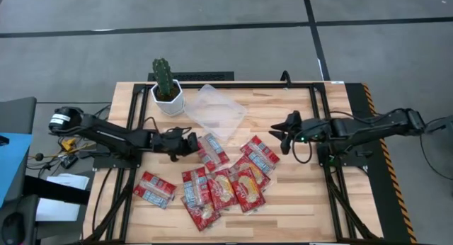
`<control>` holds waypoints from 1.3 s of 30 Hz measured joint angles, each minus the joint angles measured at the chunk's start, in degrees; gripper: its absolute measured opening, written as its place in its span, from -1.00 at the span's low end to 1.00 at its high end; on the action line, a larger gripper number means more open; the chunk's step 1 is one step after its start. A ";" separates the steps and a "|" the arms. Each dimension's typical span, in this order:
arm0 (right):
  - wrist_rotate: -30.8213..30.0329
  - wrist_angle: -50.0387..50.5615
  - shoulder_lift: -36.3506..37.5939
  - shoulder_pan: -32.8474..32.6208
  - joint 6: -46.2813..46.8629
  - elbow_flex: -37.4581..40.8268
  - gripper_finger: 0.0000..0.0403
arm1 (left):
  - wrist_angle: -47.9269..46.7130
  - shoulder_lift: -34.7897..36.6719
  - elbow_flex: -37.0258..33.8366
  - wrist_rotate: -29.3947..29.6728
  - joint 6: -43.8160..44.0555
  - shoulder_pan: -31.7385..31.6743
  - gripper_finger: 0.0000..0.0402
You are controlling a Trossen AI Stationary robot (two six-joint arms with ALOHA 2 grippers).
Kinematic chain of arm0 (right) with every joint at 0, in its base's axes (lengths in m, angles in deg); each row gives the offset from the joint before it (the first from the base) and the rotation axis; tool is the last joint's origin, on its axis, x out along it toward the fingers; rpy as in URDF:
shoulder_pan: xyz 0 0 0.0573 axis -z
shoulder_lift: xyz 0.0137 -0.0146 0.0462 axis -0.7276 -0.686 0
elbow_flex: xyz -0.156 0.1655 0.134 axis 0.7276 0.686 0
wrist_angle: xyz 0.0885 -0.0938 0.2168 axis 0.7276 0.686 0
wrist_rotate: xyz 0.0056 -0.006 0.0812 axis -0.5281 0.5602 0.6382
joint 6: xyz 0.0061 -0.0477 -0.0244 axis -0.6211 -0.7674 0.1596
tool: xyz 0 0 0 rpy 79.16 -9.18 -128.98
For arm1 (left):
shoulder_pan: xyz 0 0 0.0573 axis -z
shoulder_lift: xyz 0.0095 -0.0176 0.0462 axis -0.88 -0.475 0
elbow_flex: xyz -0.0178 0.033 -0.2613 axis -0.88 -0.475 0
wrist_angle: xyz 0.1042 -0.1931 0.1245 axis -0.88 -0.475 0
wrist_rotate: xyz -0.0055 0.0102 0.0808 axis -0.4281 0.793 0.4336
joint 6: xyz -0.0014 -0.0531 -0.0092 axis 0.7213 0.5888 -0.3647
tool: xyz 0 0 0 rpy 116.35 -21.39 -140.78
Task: Sort popcorn bags into baskets
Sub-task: Put the red popcorn bag into the transparent bin
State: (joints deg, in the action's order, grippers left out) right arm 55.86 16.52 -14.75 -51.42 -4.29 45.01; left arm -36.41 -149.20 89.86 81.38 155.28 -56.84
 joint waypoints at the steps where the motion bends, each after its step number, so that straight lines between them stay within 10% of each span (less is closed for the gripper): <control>1: 0.00 -0.23 0.10 0.00 -0.04 0.00 -0.29 | 0.19 0.60 0.68 -0.04 -0.05 0.00 -1.00; 11: 3.01 0.38 -0.87 0.20 -0.15 -0.02 -0.29 | -8.72 3.55 5.35 -1.12 -7.55 -0.31 -0.93; 23: 9.75 -13.67 -22.68 3.25 -2.85 0.00 -0.69 | -26.38 3.48 4.75 -7.46 -0.09 -0.28 -0.12; 39: 2.71 -14.41 -56.63 -0.20 0.62 -23.03 -0.95 | 0.82 3.48 -11.90 -1.32 -4.10 -0.23 -0.02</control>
State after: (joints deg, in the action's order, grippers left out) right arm 58.57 2.11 -71.38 -51.62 -3.67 21.98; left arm -35.59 -145.72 77.96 80.06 151.18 -57.07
